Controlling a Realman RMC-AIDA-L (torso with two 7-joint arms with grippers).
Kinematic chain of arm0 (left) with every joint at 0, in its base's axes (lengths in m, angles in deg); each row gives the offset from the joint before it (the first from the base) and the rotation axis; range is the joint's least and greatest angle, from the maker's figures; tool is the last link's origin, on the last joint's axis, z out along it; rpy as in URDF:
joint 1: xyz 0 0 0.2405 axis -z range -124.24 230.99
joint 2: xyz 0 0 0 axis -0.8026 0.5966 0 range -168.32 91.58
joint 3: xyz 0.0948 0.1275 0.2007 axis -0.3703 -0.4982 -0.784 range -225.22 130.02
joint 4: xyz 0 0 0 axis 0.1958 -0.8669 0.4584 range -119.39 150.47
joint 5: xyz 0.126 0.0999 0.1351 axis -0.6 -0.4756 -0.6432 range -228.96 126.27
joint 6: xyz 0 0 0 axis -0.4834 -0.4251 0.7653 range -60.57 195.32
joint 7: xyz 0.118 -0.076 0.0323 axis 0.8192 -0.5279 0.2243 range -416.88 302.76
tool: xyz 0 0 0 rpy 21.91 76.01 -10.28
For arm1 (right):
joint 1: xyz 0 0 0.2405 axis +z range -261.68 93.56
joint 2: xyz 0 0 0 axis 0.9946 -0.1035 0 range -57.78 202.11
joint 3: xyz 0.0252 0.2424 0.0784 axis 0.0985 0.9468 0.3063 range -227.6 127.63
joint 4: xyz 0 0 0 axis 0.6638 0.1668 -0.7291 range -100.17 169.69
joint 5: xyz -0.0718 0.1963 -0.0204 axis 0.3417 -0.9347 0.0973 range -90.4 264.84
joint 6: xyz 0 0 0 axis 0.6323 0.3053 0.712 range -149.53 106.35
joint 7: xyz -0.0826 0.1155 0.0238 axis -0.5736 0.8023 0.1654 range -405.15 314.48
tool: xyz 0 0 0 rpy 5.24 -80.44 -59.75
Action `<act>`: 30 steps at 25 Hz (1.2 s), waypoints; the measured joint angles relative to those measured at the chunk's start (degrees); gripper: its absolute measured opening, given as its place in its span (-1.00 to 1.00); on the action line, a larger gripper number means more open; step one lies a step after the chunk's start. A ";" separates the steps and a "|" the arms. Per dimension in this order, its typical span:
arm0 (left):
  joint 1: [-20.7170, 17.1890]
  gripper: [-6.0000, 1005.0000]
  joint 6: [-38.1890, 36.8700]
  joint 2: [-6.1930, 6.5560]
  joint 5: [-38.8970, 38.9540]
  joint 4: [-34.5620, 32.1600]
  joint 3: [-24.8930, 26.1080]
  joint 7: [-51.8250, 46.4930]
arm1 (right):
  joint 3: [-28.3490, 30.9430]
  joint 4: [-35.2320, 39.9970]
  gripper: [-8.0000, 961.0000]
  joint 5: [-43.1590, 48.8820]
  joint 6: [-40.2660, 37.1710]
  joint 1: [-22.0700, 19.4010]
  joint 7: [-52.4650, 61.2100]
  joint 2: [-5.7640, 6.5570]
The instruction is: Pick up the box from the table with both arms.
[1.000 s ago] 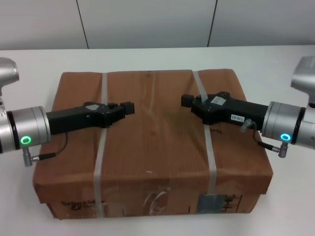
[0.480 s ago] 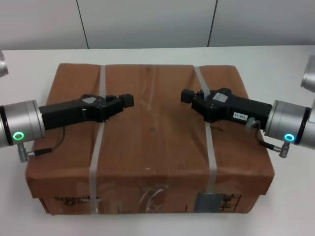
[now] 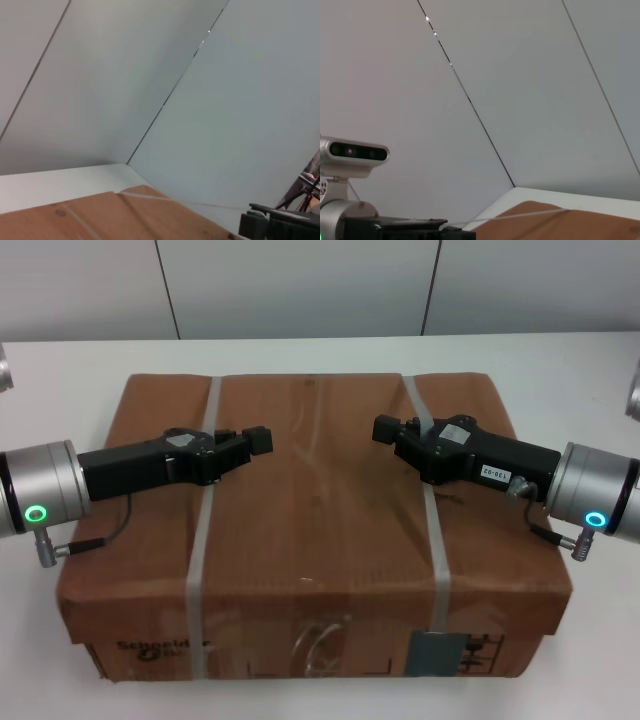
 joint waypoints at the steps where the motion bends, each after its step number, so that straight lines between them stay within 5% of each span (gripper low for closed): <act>1: -0.01 -0.82 -0.01 0.01 0.03 0.01 0.00 0.00 | 0.03 0.00 -0.96 0.00 -0.01 0.00 -0.04 0.00; 30: 0.02 -0.82 -1.57 -0.08 0.20 0.89 0.00 -0.01 | 0.28 -0.09 -0.96 -1.73 -1.37 -0.59 -0.73 -0.08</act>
